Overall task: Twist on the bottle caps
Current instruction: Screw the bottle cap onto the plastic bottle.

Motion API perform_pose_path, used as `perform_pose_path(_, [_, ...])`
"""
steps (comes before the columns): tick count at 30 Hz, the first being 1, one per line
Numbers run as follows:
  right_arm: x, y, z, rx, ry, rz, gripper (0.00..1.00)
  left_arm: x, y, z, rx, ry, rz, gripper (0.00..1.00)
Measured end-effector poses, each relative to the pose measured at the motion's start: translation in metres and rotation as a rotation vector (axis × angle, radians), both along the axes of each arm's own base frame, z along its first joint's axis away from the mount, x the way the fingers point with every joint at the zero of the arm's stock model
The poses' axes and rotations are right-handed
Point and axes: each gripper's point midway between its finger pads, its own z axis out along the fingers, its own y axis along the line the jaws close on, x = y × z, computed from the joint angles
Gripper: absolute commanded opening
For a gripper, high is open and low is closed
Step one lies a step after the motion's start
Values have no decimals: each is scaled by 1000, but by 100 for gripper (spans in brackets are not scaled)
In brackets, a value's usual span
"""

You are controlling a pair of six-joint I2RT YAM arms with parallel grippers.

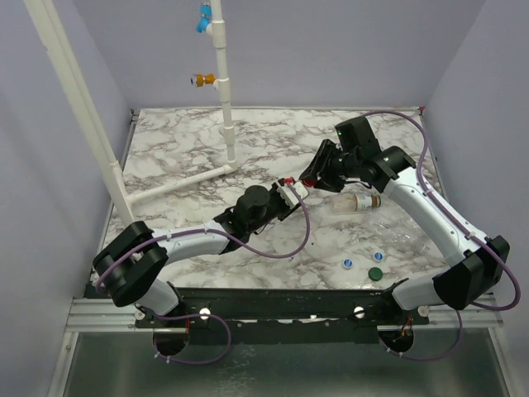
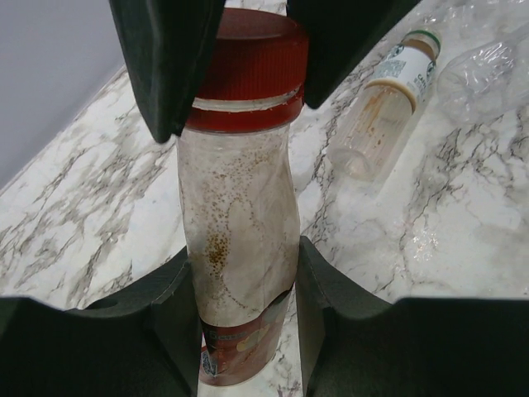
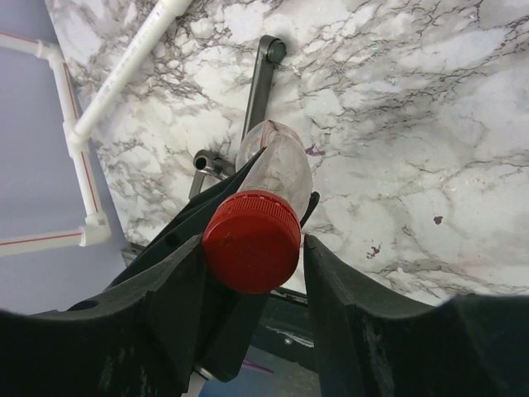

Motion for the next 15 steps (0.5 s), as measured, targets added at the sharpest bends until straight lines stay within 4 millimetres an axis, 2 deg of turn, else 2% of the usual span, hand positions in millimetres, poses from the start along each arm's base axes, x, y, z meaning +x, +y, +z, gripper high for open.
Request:
perform_pose_path(6, [-3, -1, -3, -20, 1, 12, 71, -3, -10, 12, -51, -3, -43, 0])
perform_pose_path(10, [-3, -3, 1, -26, -15, 17, 82, -3, -12, 10, -60, 13, -58, 0])
perform_pose_path(15, [-7, -7, 14, -23, -65, 34, 87, -4, -13, 7, -77, 50, -81, 0])
